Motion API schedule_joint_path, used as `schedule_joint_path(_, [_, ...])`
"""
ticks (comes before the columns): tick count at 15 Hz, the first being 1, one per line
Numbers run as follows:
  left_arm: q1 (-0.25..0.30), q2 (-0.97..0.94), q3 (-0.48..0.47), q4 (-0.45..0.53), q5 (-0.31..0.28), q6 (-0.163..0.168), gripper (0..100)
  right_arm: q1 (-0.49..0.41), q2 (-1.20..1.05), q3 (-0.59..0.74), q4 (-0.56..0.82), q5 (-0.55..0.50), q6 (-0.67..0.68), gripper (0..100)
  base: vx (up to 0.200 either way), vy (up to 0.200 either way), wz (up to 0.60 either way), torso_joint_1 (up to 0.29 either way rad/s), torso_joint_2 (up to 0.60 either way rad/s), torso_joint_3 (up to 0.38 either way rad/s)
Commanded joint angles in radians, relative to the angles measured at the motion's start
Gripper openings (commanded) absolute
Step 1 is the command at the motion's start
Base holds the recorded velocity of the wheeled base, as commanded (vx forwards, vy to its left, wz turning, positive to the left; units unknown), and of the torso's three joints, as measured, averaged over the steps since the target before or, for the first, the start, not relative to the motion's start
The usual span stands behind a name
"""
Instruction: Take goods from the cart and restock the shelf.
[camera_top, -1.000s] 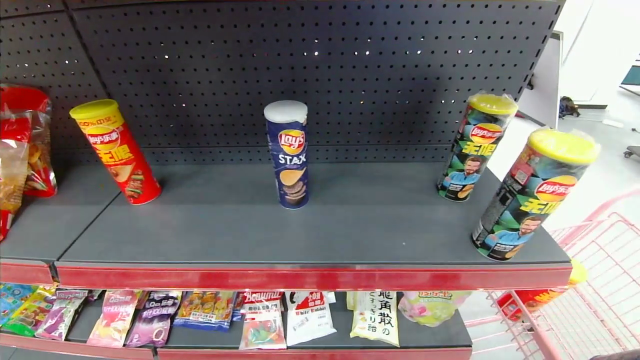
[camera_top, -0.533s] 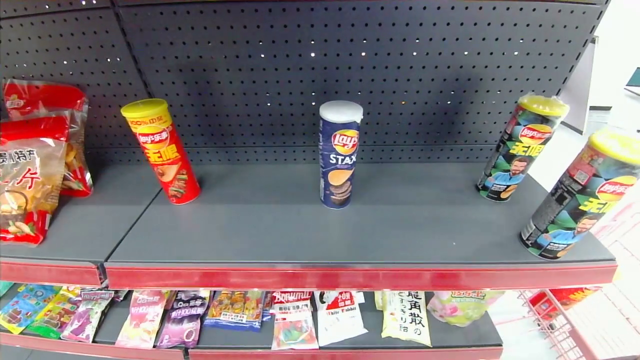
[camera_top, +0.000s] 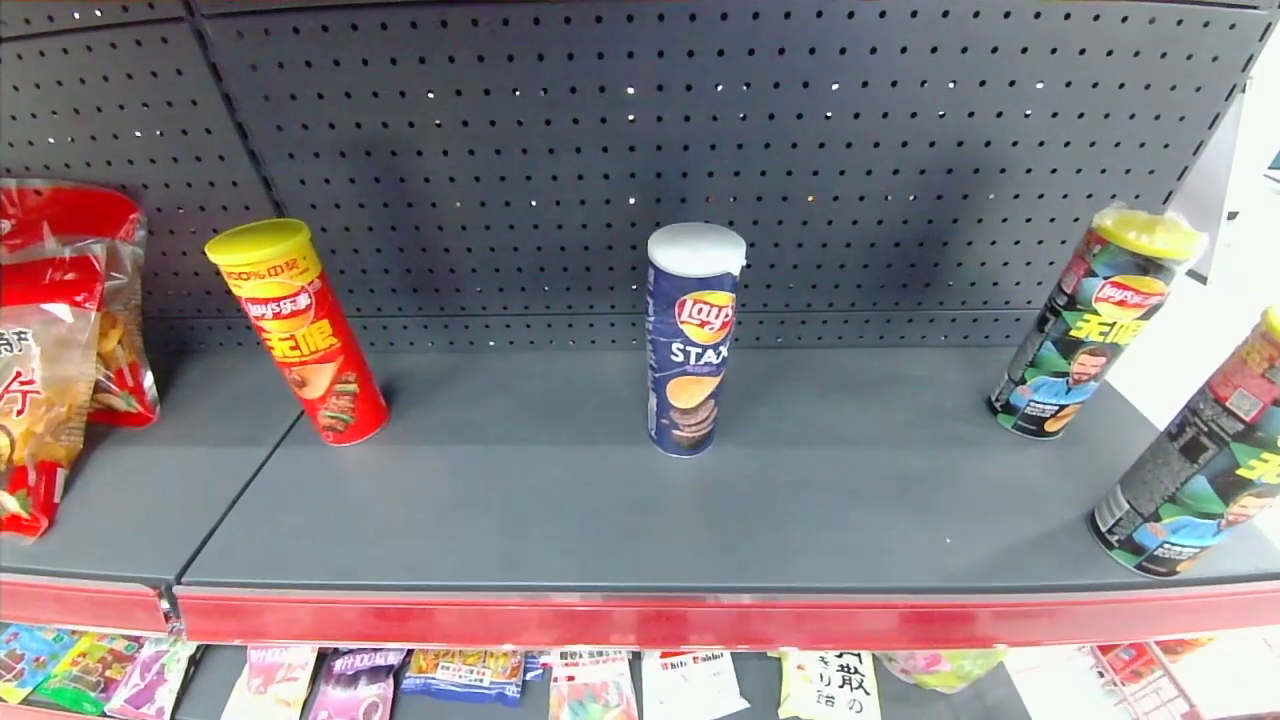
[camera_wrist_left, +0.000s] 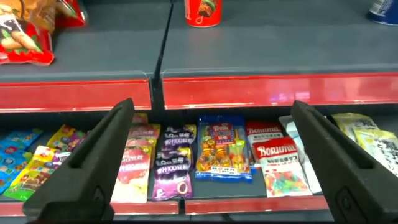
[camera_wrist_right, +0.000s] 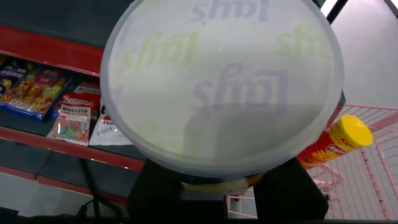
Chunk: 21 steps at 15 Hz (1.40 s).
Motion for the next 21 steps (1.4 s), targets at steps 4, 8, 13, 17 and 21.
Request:
schedule_joint_path(4, [0.0, 0.001, -0.002, -0.001, 0.0, 0.003, 100, 0.002, 0.001, -0.001, -0.004, 0.031, 0.0, 0, 0.0, 0.0, 0.0, 0.0, 0.0, 0.0])
schedule_joint_path(8, [-0.004, 0.017, -0.003, -0.001, -0.032, 0.006, 100, 0.002, -0.042, 0.017, 0.007, 0.073, 0.003, 0, 0.0, 0.0, 0.0, 0.0, 0.0, 0.0])
schedule_joint_path(13, [-0.182, 0.577, -0.574, -0.031, -0.296, -0.149, 100, 0.003, 0.027, 0.008, -0.003, 0.077, 0.006, 0, 0.0, 0.0, 0.0, 0.0, 0.0, 0.0])
schedule_joint_path(17, [-0.306, 0.992, -0.646, -0.166, -0.569, 0.098, 100, 0.006, 0.05, -0.024, -0.004, 0.097, 0.004, 0, 0.0, 0.0, 0.0, 0.0, 0.0, 0.0])
schedule_joint_path(21, [-0.399, 1.405, -0.815, -0.312, -0.652, 0.181, 100, 0.006, 0.053, -0.018, -0.004, 0.133, 0.006, 0, 0.0, 0.0, 0.0, 0.0, 0.0, 0.0])
